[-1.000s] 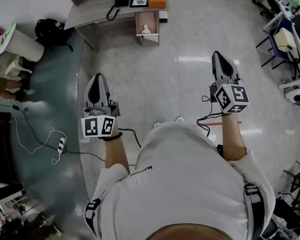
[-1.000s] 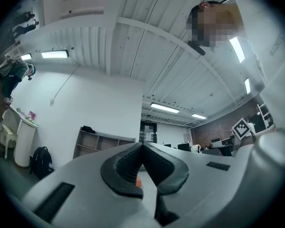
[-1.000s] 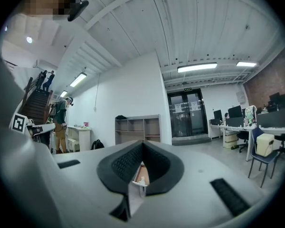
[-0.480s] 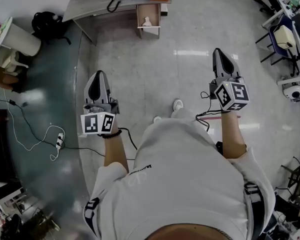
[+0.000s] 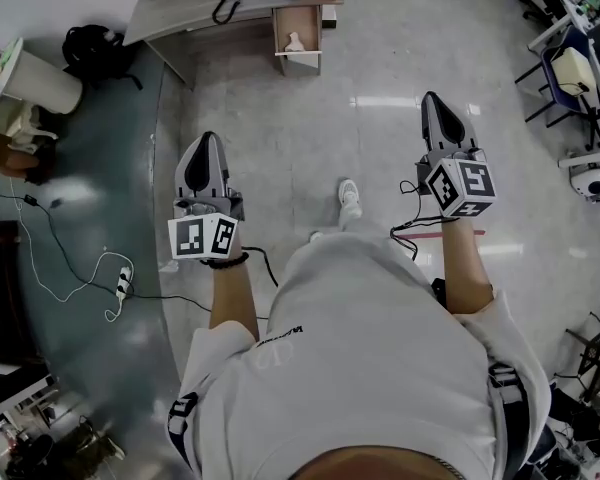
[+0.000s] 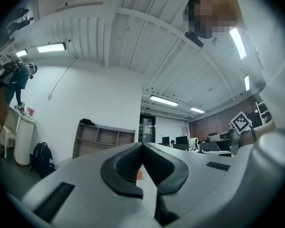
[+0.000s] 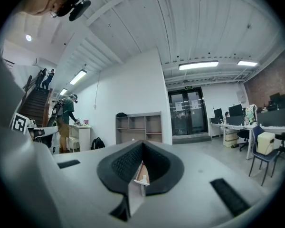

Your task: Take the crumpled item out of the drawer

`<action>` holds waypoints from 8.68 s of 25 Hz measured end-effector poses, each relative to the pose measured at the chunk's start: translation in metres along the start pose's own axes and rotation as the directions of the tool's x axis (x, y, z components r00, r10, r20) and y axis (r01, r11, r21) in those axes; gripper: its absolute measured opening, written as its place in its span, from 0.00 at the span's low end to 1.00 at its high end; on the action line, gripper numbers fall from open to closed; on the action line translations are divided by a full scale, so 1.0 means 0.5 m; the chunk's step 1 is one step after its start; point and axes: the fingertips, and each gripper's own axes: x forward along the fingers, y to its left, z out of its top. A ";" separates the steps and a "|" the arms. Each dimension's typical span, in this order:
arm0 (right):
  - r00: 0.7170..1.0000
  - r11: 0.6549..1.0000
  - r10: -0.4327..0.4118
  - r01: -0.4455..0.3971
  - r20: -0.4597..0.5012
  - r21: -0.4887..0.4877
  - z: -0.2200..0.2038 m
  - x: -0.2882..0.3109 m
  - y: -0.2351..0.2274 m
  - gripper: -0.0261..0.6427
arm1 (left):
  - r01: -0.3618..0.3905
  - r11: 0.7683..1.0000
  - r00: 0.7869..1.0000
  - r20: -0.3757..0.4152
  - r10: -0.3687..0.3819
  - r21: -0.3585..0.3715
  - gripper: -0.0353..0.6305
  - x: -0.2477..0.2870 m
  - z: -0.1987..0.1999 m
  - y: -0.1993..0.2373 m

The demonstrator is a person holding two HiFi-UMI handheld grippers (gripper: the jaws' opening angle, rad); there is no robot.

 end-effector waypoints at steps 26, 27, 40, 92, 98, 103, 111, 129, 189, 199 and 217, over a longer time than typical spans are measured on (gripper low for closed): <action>0.994 0.994 0.106 -0.105 -0.036 0.030 -0.003 0.399 -0.209 0.04 | 0.010 1.000 0.997 -0.073 -0.009 0.003 0.05 0.467 -0.107 -0.015; 0.993 0.993 0.113 -0.111 -0.039 0.035 -0.006 0.414 -0.222 0.04 | 0.007 1.000 0.997 -0.074 -0.007 0.006 0.05 0.487 -0.111 -0.019; 0.984 0.985 0.169 -0.167 -0.054 0.053 -0.021 0.550 -0.327 0.04 | -0.036 0.999 0.996 -0.079 0.037 0.008 0.05 0.626 -0.152 -0.040; 0.917 0.964 0.260 -0.264 -0.302 0.029 -0.368 1.292 -0.186 0.04 | 0.071 0.991 0.944 -0.314 -0.103 -0.109 0.05 1.207 -0.673 0.324; 0.870 0.944 0.327 -0.322 -0.368 0.078 -0.477 1.327 -0.171 0.04 | 0.067 0.990 0.914 -0.391 -0.111 -0.125 0.05 1.219 -0.765 0.310; 0.837 0.929 0.367 -0.348 -0.406 0.125 -0.561 1.351 -0.156 0.04 | 0.052 0.990 0.889 -0.445 -0.105 -0.131 0.06 1.222 -0.852 0.302; 0.805 0.922 0.386 -0.319 -0.450 0.220 -0.708 1.378 -0.161 0.04 | 0.069 0.984 0.851 -0.505 -0.144 -0.165 0.09 1.243 -1.007 0.280; 0.765 0.929 0.368 -0.275 -0.529 0.248 -0.944 1.391 -0.199 0.04 | 0.012 0.975 0.747 -0.646 -0.155 -0.220 0.34 1.208 -1.295 0.259; 0.756 0.935 0.329 -0.176 -0.567 0.308 -1.176 1.384 -0.217 0.04 | -0.044 0.999 0.497 -0.868 0.017 -0.005 0.16 1.230 -1.579 0.300; 0.761 0.940 0.314 -0.164 -0.567 0.300 -1.171 1.385 -0.231 0.04 | -0.066 0.998 0.533 -0.846 0.016 -0.022 0.15 1.223 -1.561 0.298; 0.782 0.946 0.299 -0.168 -0.547 0.277 -1.106 1.402 -0.203 0.04 | -0.074 0.997 0.636 -0.771 0.024 -0.030 0.14 1.229 -1.453 0.322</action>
